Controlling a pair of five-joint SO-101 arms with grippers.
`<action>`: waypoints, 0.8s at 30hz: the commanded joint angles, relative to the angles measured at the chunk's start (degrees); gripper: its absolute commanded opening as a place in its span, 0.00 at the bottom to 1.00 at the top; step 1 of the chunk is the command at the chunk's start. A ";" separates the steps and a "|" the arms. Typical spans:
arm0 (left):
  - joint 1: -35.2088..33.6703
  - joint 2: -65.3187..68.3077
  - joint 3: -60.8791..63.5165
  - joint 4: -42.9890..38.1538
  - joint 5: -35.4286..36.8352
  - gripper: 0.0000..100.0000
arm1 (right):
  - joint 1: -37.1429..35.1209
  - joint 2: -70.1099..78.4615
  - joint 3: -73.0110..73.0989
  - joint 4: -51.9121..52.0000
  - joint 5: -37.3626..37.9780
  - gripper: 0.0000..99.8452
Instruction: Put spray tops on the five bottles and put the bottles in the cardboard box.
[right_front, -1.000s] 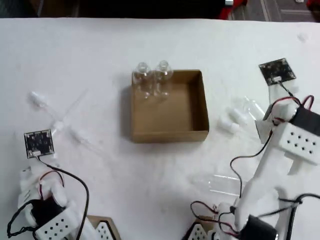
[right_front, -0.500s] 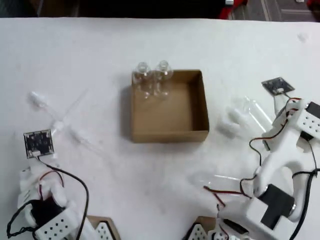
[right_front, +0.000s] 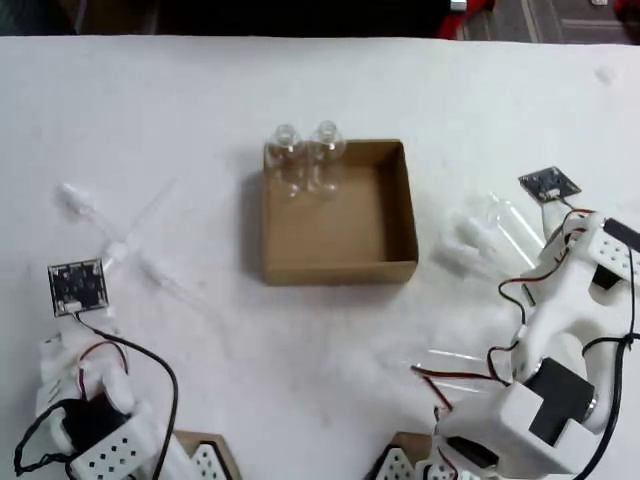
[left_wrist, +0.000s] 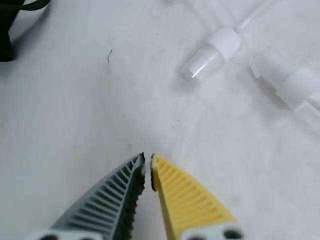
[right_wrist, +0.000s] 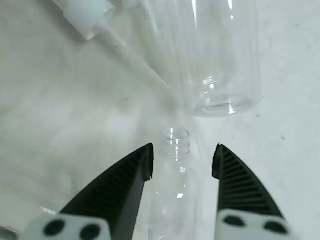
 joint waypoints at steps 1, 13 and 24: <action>0.40 -0.57 -0.18 0.09 -0.18 0.03 | 0.57 0.04 0.88 -2.95 0.70 0.17; 0.40 -0.57 -0.18 0.09 -0.18 0.03 | 0.57 0.13 5.54 -9.19 3.78 0.17; 0.40 -0.57 -0.18 0.09 -0.18 0.03 | 0.48 0.22 6.86 -10.86 3.78 0.17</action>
